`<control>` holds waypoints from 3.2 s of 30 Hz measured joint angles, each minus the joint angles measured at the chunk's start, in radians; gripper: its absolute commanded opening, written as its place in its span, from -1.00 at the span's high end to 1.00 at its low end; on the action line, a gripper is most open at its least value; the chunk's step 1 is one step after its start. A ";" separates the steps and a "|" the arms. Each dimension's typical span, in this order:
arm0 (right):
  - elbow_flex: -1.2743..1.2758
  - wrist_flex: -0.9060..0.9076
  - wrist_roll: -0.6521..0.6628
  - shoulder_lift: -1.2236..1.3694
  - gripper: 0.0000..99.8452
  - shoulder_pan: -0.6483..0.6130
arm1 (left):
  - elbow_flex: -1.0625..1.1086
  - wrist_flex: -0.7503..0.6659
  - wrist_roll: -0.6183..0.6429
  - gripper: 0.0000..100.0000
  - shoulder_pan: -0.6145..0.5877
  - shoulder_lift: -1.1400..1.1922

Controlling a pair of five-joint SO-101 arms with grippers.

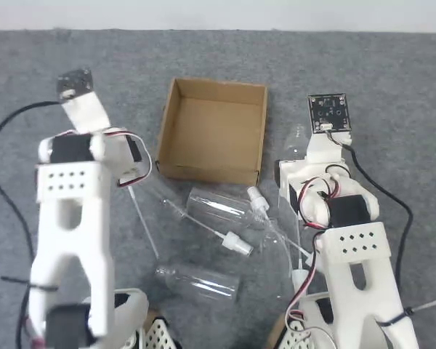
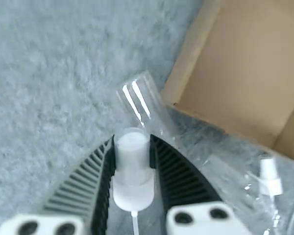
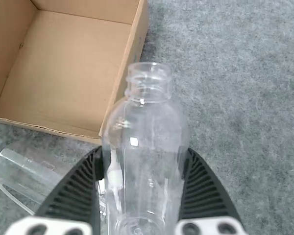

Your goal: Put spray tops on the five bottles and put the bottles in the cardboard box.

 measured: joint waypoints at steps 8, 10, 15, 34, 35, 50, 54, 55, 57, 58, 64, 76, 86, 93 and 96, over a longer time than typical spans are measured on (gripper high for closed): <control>0.000 -0.006 0.002 0.000 0.98 0.000 | 0.000 -0.029 0.000 0.98 -0.003 -0.110; 0.020 -0.026 0.002 0.000 0.98 0.000 | 0.000 -0.040 0.000 0.98 -0.002 -0.115; 0.069 -0.084 0.002 0.000 0.99 0.000 | 0.000 -0.041 0.000 0.98 -0.002 -0.115; 0.107 -0.157 0.003 0.000 0.99 -0.021 | 0.000 -0.133 0.199 0.98 0.110 -0.115; 0.107 -0.157 0.003 0.000 0.99 -0.020 | 0.000 -0.138 0.206 0.98 0.110 -0.126; 0.107 -0.160 0.003 0.000 0.99 -0.071 | 0.153 -0.302 0.284 0.98 0.110 -0.425; 0.107 -0.192 0.003 0.000 0.99 -0.074 | 0.206 -0.339 0.316 0.98 0.109 -0.503; 0.107 -0.198 0.003 0.000 0.99 -0.074 | 0.218 -0.345 0.333 0.98 0.109 -0.520; 0.107 -0.203 0.003 0.000 0.99 -0.072 | 0.235 -0.359 0.361 0.98 0.109 -0.546; 0.107 -0.204 0.003 0.000 0.99 -0.072 | 0.238 -0.367 0.370 0.98 0.109 -0.555; 0.107 -0.204 0.003 0.000 0.99 -0.072 | 0.245 -0.377 0.419 0.98 0.109 -0.574; 0.143 -0.287 0.129 0.000 0.99 -0.080 | 0.250 -0.377 0.456 0.98 0.068 -0.574; 0.181 -0.322 0.232 0.000 0.99 -0.203 | 0.250 -0.377 0.489 0.98 -0.026 -0.574; 0.196 -0.322 0.315 0.000 0.99 -0.253 | 0.250 -0.434 0.520 0.98 -0.077 -0.574; 0.199 -0.322 0.339 0.000 0.99 -0.276 | 0.250 -0.437 0.537 0.98 -0.086 -0.574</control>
